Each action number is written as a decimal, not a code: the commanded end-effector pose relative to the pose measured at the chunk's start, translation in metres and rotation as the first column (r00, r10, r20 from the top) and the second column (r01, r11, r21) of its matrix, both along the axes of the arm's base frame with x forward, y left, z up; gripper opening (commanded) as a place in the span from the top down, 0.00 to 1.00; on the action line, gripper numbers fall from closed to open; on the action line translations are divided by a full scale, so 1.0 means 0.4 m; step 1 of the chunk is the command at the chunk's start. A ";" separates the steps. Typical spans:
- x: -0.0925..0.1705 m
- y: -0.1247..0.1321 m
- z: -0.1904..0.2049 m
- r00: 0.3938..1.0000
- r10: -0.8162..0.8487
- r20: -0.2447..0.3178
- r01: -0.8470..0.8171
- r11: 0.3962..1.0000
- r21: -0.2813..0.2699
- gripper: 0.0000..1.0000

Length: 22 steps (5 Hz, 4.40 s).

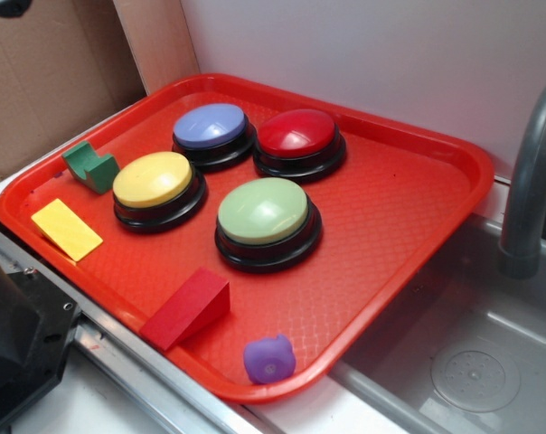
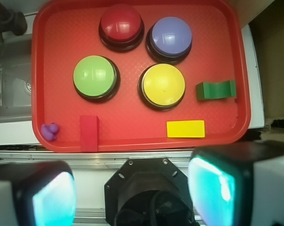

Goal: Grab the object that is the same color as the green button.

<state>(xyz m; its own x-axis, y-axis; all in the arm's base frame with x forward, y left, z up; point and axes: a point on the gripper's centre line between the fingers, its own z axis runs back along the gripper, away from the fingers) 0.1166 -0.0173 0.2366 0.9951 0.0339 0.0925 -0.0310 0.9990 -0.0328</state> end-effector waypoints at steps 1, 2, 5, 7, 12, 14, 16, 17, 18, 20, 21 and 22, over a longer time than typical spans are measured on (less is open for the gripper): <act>0.000 0.000 0.000 1.000 0.000 0.000 0.000 1.000 0.000 0.00; 0.029 0.034 -0.020 0.982 0.188 0.008 -0.187 0.982 -0.031 0.00; 0.124 0.201 -0.146 0.681 0.731 0.051 -0.730 0.683 -0.039 0.00; 0.154 0.303 -0.296 0.488 0.869 0.078 -0.872 0.489 0.009 0.00; 0.146 0.451 -0.536 0.144 0.983 0.110 -0.989 0.141 0.034 0.00; 0.147 0.469 -0.556 0.124 0.989 0.081 -0.992 0.123 0.016 0.00; 0.159 0.455 -0.507 0.185 0.978 0.101 -0.982 0.189 -0.031 1.00; 0.178 0.427 -0.446 0.377 0.925 0.041 -0.923 0.379 -0.073 1.00; 0.198 0.358 -0.351 0.597 0.802 0.034 -0.802 0.597 -0.004 1.00; 0.177 0.162 -0.233 0.886 0.464 -0.021 -0.464 0.882 -0.081 1.00; 0.144 0.105 -0.218 0.943 0.330 -0.045 -0.333 0.941 -0.057 1.00; 0.115 0.053 -0.224 0.977 0.199 -0.072 -0.203 0.978 -0.055 1.00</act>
<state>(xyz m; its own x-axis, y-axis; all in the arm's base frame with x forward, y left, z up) 0.1744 -0.0119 0.1375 0.9715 0.2370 -0.0042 -0.2366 0.9683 -0.0798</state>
